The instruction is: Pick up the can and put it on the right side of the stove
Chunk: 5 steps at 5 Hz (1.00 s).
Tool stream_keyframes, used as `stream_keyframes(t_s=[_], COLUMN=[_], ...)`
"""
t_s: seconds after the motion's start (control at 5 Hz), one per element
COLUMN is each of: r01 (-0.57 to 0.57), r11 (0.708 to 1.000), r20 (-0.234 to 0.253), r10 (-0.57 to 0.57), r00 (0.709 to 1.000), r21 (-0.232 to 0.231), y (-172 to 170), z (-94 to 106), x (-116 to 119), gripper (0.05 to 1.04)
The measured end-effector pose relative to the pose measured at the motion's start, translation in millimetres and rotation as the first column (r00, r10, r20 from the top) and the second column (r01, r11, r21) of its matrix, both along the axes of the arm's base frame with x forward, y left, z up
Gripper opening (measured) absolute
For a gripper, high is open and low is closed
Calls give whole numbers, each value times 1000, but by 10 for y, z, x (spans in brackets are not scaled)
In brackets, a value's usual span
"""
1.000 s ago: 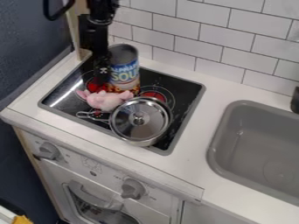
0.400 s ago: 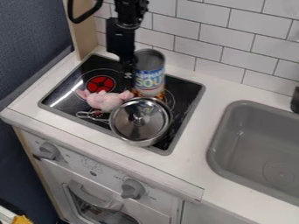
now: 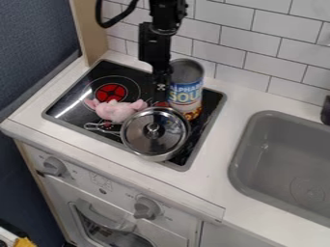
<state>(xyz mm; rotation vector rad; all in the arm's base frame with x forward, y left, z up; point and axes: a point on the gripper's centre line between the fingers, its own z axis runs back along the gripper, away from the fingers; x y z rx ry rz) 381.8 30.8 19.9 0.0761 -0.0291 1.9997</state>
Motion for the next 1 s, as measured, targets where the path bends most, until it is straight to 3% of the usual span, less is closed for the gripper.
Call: stream_keyframes(t_s=[0.4,0.6,0.8,1.0], r01=[38,51,21,-21], r11=[999,998,1000,999], r20=[5,26,97,137], r10=[-38,-51,-19,25], r00=[999,998,995,990], r21=[-11,-25,-19,-34], y=[-81,-102,42,228], z=[10,111,435,667], x=[30,-35,-36,-71], gripper=[1001,1001,1001,1001])
